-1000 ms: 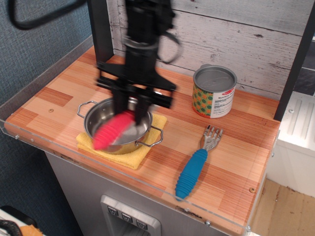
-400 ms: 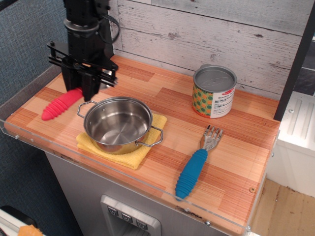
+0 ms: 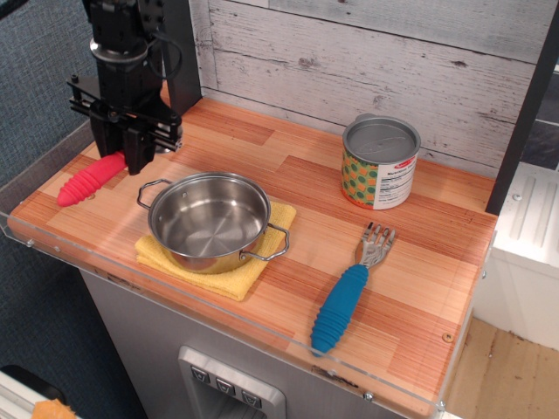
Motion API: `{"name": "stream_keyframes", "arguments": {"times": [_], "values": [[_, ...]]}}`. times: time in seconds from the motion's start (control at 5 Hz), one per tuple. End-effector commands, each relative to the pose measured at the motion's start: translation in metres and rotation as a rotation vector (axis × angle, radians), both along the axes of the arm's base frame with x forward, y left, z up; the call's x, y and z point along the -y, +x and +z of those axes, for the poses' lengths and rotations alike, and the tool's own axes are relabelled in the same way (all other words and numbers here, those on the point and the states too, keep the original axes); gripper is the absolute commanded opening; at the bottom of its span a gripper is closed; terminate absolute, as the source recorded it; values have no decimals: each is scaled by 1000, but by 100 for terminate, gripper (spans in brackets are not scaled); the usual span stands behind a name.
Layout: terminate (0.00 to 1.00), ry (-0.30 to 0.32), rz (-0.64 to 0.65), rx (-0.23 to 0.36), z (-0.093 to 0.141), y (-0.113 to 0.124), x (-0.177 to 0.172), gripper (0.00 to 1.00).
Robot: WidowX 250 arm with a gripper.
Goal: Put the spoon on the left side of the pot
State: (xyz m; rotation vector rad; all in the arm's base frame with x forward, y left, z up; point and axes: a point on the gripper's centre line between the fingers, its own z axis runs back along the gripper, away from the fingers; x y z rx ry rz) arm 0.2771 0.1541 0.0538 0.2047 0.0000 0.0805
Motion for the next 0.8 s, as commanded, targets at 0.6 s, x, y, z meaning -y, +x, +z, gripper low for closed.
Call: {"name": "stream_keyframes", "arguments": {"times": [0.6], "values": [[0,72,17,155,-18,16,-20,0]]}}
